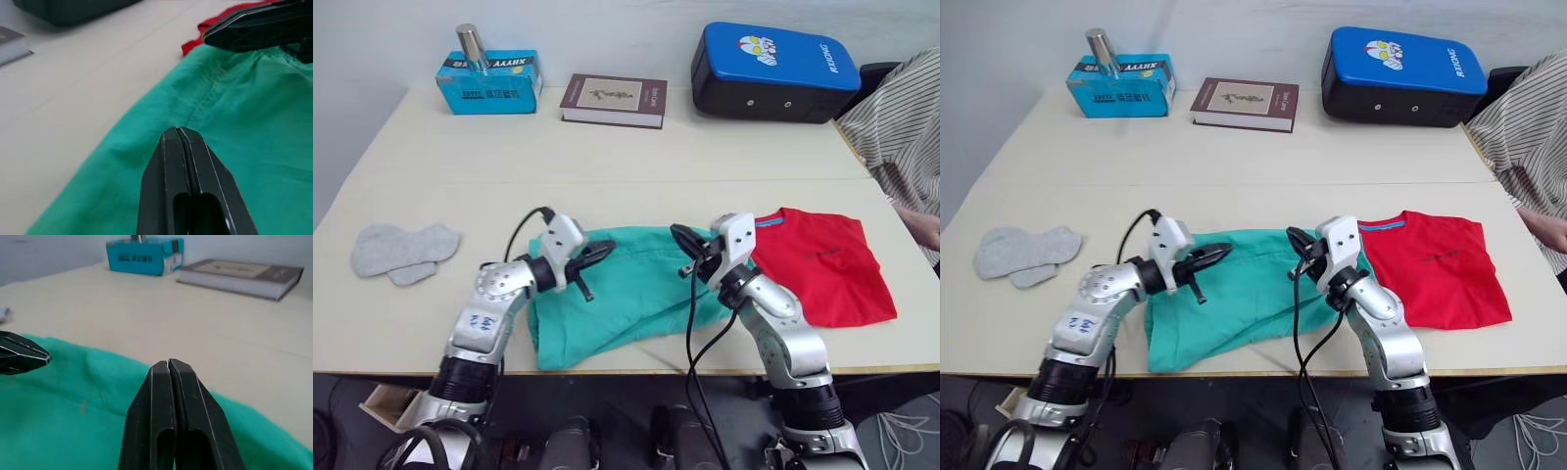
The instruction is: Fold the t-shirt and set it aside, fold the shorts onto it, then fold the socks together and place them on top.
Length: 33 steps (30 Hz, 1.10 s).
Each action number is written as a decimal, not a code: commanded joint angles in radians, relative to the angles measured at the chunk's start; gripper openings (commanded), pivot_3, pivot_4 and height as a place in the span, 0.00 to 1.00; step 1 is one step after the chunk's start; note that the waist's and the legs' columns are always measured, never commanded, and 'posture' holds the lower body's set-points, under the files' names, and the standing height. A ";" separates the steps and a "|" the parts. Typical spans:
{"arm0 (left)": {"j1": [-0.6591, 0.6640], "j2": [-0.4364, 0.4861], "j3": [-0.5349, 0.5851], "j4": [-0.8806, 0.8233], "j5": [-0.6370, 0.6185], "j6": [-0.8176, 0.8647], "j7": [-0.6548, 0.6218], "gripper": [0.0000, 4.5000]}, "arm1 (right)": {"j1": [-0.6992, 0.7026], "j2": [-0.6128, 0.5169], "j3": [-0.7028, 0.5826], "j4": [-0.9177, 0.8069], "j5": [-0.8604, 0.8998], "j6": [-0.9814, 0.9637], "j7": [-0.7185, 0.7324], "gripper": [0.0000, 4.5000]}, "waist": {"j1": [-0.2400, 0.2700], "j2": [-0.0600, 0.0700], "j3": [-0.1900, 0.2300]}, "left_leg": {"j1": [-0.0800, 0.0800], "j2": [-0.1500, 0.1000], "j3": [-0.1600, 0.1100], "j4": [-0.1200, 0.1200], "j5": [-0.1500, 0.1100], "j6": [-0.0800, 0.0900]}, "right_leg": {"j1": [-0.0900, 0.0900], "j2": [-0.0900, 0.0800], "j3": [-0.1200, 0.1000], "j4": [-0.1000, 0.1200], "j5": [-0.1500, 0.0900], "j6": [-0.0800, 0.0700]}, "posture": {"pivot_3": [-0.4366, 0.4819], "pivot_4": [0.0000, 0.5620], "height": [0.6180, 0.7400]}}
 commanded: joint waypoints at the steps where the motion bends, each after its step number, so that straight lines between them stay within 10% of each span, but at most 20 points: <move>1: -0.012 -0.028 -0.012 0.094 0.058 -0.025 0.058 0.00 | 0.017 -0.008 0.037 0.100 -0.080 -0.114 0.005 0.01 | -0.004 0.000 0.000 | 0.000 0.000 0.001 0.000 0.000 0.000 | -0.001 0.000 0.000 0.000 0.000 0.000 | 0.48 0.27 1.00; 15: 0.131 0.020 0.181 0.214 0.058 -0.080 0.182 0.00 | 0.125 -0.088 -0.229 0.036 0.098 -0.136 -0.012 0.01 | 0.023 0.004 -0.003 | 0.004 0.000 0.001 0.000 -0.005 0.006 | 0.002 -0.002 0.003 -0.001 0.001 0.001 | 0.48 0.27 1.00; 27: -0.014 0.014 0.063 -0.158 -0.151 0.065 -0.089 0.00 | 0.069 -0.090 0.046 -0.212 0.154 0.062 0.126 0.01 | 0.022 0.001 0.001 | 0.001 0.001 0.002 -0.001 -0.003 0.001 | 0.000 -0.001 0.002 -0.003 0.001 0.002 | 0.48 0.27 1.00; 33: -0.001 -0.072 -0.025 0.048 0.013 0.012 0.054 0.00 | 0.143 -0.032 0.051 -0.148 0.119 0.032 0.079 0.01 | 0.025 0.000 0.001 | 0.000 0.000 0.003 0.001 -0.004 0.002 | 0.000 0.000 0.003 -0.004 0.001 0.002 | 0.48 0.27 1.00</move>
